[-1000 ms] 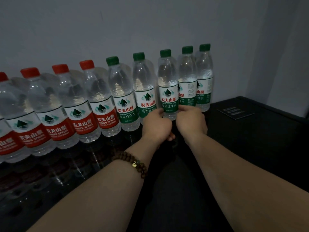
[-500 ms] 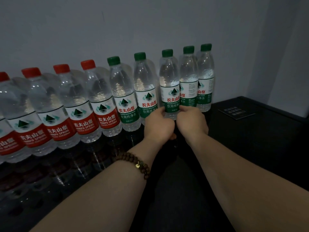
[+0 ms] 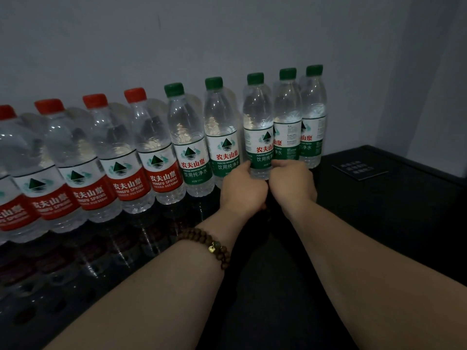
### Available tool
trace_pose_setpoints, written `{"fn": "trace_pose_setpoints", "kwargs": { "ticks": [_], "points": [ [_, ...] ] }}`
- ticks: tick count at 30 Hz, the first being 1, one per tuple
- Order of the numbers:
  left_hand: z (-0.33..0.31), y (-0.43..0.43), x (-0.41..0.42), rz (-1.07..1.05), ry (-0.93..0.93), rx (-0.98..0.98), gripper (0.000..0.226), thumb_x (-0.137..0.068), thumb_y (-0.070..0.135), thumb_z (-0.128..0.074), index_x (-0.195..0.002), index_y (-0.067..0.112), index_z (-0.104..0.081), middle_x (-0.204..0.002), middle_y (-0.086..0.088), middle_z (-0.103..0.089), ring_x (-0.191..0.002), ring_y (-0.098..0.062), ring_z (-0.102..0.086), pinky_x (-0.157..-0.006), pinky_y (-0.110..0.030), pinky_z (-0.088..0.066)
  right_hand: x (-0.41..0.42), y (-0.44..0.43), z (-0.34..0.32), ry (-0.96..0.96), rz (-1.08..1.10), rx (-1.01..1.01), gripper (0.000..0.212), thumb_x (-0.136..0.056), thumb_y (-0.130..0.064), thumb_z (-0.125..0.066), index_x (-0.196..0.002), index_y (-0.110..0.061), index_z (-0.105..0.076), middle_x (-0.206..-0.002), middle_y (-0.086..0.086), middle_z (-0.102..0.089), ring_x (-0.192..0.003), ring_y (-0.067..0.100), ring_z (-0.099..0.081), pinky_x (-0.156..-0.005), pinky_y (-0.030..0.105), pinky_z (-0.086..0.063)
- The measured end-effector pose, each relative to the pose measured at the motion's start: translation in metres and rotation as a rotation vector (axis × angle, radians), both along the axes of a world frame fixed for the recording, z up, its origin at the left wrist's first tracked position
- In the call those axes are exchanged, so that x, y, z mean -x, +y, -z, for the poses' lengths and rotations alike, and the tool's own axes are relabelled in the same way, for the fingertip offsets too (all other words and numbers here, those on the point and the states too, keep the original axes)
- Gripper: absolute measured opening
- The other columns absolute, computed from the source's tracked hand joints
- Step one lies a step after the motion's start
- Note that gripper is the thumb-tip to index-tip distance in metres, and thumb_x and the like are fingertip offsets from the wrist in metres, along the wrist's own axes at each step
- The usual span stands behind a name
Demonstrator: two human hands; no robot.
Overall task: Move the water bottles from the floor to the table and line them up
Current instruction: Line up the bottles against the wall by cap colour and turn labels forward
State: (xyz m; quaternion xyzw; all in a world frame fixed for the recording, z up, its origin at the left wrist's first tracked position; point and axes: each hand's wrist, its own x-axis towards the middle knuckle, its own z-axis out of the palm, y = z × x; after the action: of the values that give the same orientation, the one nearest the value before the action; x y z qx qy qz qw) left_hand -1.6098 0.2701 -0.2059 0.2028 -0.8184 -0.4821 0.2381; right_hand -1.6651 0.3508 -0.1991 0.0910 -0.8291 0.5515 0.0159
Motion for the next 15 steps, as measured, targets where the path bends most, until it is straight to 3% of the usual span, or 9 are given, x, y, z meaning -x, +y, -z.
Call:
{"fn": "trace_pose_setpoints", "kwargs": {
  "ticks": [4, 7, 9, 12, 15],
  "points": [
    [-0.0005, 0.0008, -0.0006, -0.017, 0.019, 0.021, 0.035, -0.069, 0.023, -0.049, -0.097, 0.029, -0.068, -0.087, 0.004, -0.077, -0.051, -0.026, -0.071, -0.053, -0.047, -0.063, 0.0003, 0.0004, -0.0001, -0.003, -0.001, 0.000, 0.046, -0.086, -0.021, -0.051, -0.122, -0.039, -0.073, -0.120, -0.009, -0.074, -0.099, 0.022, -0.068, -0.086, 0.038, -0.059],
    [-0.0021, 0.0012, -0.0017, -0.069, 0.015, 0.007, 0.020, -0.073, 0.034, -0.054, -0.081, 0.025, -0.070, -0.069, -0.005, -0.075, -0.052, -0.026, -0.072, -0.053, -0.047, -0.063, 0.0039, 0.0006, 0.0026, -0.001, 0.032, 0.032, 0.036, -0.088, -0.017, -0.050, -0.105, -0.032, -0.077, -0.095, -0.009, -0.071, -0.082, 0.017, -0.066, -0.082, 0.040, -0.061],
    [-0.0041, 0.0017, -0.0028, -0.095, 0.009, -0.016, 0.008, -0.070, 0.027, -0.051, -0.067, 0.029, -0.059, -0.062, -0.008, -0.073, -0.049, -0.025, -0.071, -0.050, -0.048, -0.063, 0.0053, 0.0004, 0.0038, 0.005, 0.030, 0.013, 0.032, -0.089, -0.016, -0.050, -0.102, -0.028, -0.076, -0.082, -0.011, -0.060, -0.079, 0.016, -0.063, -0.083, 0.041, -0.061],
    [-0.0034, -0.0011, -0.0008, -0.121, -0.016, -0.033, 0.026, -0.076, 0.005, -0.051, -0.064, 0.028, -0.057, -0.064, -0.009, -0.073, -0.047, -0.025, -0.071, -0.050, -0.048, -0.063, 0.0053, 0.0000, 0.0033, 0.011, -0.004, -0.028, 0.039, -0.089, -0.017, -0.049, -0.114, -0.033, -0.076, -0.095, -0.010, -0.064, -0.091, 0.020, -0.064, -0.086, 0.040, -0.059],
    [-0.0027, -0.0035, 0.0006, -0.127, -0.030, -0.052, 0.029, -0.080, -0.002, -0.050, -0.071, 0.025, -0.060, -0.068, -0.010, -0.074, -0.047, -0.025, -0.071, -0.049, -0.043, -0.062, 0.0051, -0.0005, 0.0032, 0.017, -0.017, -0.011, 0.043, -0.089, -0.020, -0.050, -0.119, -0.039, -0.074, -0.118, -0.011, -0.073, -0.095, 0.019, -0.065, -0.084, 0.036, -0.057]
  ]
}}
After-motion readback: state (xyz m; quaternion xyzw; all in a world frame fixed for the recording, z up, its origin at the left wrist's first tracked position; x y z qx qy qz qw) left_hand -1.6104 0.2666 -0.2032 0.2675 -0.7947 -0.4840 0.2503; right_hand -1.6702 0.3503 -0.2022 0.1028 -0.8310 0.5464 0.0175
